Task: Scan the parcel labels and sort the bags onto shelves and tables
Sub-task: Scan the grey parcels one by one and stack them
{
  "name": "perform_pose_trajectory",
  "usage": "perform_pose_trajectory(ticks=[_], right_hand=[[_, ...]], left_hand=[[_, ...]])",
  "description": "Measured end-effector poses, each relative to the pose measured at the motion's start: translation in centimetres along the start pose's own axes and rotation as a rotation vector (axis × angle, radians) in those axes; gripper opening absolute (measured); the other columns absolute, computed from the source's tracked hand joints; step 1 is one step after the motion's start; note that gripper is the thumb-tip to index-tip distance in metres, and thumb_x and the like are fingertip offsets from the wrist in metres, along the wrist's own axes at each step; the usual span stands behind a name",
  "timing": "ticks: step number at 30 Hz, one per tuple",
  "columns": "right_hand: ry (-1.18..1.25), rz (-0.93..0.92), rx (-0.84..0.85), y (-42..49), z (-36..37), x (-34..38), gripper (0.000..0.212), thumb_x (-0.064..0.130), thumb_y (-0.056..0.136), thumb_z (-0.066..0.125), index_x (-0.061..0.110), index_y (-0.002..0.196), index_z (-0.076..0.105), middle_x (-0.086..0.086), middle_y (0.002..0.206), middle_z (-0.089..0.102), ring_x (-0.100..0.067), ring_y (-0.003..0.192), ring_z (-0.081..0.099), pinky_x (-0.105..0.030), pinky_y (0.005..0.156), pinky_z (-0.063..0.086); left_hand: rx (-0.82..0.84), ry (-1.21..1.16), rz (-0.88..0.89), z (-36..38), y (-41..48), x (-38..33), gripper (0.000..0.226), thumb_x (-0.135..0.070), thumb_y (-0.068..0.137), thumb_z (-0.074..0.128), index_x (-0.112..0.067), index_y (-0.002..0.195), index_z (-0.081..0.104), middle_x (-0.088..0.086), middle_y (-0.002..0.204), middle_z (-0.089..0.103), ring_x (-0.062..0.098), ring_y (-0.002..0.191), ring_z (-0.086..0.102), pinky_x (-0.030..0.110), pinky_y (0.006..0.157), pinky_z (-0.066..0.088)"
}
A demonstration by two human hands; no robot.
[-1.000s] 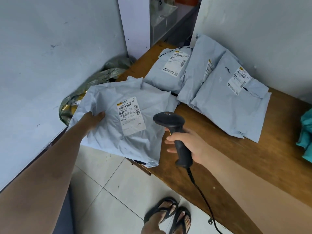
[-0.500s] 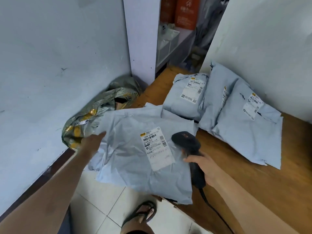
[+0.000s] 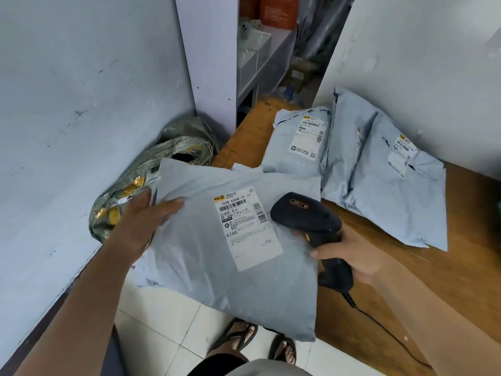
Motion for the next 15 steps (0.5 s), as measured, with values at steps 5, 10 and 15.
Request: perform_pose_trajectory(ticks=[5,10,15], right_hand=[[-0.244,0.030,0.001,3.4,1.5,1.4,0.037,0.000,0.065,0.070,0.011,0.101,0.067,-0.022,0.104,0.067,-0.029,0.090,0.069,-0.040,0.084,0.056],[-0.304,0.216,-0.067,5.4,1.0,-2.3,0.028,-0.009,0.084,0.057,0.012,0.102,0.063,-0.008,0.096,0.066,-0.022,0.080,0.072,-0.028,0.064,0.053],[-0.135,0.193,-0.073,5.0,0.3,-3.2,0.030,-0.011,0.083,0.055,0.011,0.102,0.065,-0.010,0.103,0.064,-0.025,0.078,0.072,-0.025,0.058,0.048]], left_hand=[[-0.166,-0.011,-0.114,-5.6,1.8,4.0,0.035,-0.013,0.084,0.067,-0.007,0.118,0.063,0.012,0.102,0.070,0.023,0.078,0.070,0.041,0.081,0.056],[-0.111,0.242,-0.459,-10.1,5.1,14.6,0.091,-0.042,0.061,0.086,-0.018,0.133,0.037,0.007,0.125,0.053,0.034,0.110,0.055,0.057,0.088,0.047],[-0.095,0.172,-0.579,-7.6,2.8,11.0,0.041,-0.010,0.076,0.073,-0.004,0.115,0.059,0.013,0.093,0.073,0.034,0.092,0.063,0.043,0.081,0.051]])
Point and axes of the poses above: each hand's wrist, its own y-axis towards the middle knuckle, its own z-axis out of the palm, x = y × z, the point moved 5 cm from there along y, towards the middle knuckle
